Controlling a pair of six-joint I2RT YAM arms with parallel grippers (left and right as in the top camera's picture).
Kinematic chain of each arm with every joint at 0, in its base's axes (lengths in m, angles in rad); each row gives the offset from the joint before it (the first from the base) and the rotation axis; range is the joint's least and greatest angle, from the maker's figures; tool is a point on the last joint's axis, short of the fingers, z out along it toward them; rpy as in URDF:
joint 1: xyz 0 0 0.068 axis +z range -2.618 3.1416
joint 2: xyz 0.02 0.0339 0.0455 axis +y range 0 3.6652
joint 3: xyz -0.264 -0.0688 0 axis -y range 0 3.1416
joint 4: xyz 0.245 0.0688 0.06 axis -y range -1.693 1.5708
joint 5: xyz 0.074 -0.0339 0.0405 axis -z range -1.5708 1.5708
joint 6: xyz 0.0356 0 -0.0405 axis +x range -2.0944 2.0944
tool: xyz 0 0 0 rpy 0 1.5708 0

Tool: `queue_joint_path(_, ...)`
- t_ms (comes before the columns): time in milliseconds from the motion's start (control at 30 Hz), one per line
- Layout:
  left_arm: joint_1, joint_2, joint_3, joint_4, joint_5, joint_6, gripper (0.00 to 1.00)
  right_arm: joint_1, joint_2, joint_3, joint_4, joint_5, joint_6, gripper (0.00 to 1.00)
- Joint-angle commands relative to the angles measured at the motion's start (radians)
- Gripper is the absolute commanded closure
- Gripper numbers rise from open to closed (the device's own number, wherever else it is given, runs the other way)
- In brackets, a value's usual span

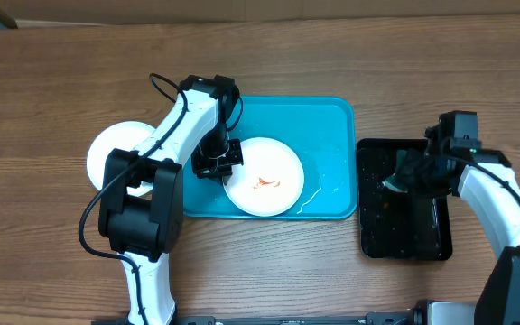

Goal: Clean dirty plates on tray and stack at the side
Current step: 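Lift the sponge with the right gripper and move it toward the plate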

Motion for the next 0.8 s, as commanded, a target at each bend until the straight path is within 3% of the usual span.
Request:
queue_joint_path(0,-0.006,-0.016,-0.005,0.005,0.0,0.012,0.96,0.006,-0.021,0.02,-0.028,-0.041,-0.036,0.96)
queue_joint_path(100,-0.006,-0.016,-0.005,0.005,0.0,0.012,0.96,0.006,-0.021,0.04,-0.067,-0.055,-0.046,0.96)
queue_joint_path(367,-0.014,-0.016,-0.005,0.033,0.126,0.043,0.96,0.049,-0.021,0.174,-0.205,-0.404,-0.182,0.96)
queue_joint_path(633,-0.08,-0.016,-0.005,0.074,0.157,0.039,0.96,0.292,-0.019,0.176,-0.153,-0.407,-0.196,0.96)
queue_joint_path(767,-0.113,-0.016,-0.005,0.079,0.158,0.025,0.96,0.413,-0.019,0.175,-0.099,-0.317,-0.117,0.96)
